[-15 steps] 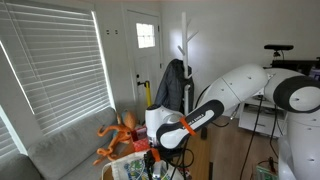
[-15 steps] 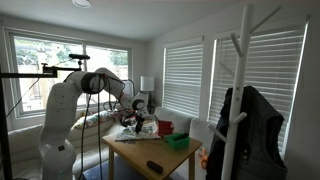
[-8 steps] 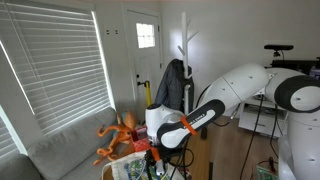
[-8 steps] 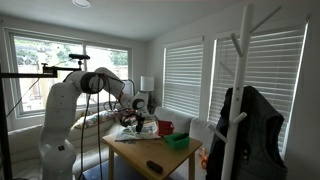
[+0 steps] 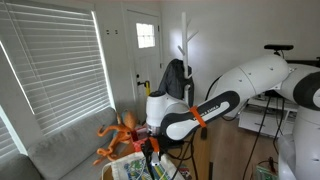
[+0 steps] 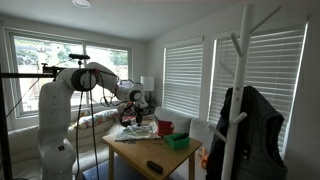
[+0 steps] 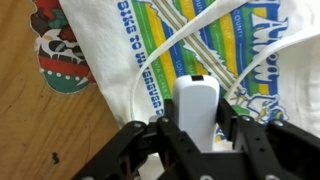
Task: Place the remote control on the back right corner of the table
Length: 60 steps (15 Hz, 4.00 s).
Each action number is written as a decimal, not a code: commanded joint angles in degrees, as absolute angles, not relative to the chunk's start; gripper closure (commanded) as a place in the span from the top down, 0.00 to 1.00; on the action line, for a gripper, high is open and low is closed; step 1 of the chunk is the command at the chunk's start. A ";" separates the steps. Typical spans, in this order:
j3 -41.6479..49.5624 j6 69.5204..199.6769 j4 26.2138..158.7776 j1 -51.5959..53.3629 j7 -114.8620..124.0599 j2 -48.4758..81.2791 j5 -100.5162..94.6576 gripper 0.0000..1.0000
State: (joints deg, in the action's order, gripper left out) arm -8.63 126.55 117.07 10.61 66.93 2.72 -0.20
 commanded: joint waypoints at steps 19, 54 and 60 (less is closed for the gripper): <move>-1.58 123.50 141.58 -0.66 77.93 -16.52 1.04 0.21; 8.96 136.13 139.15 -13.38 46.74 -10.82 7.59 0.21; 9.62 135.17 137.50 -13.45 47.31 -7.69 7.96 0.21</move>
State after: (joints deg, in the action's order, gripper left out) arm 9.43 135.73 139.14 -13.30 46.65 -9.23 6.45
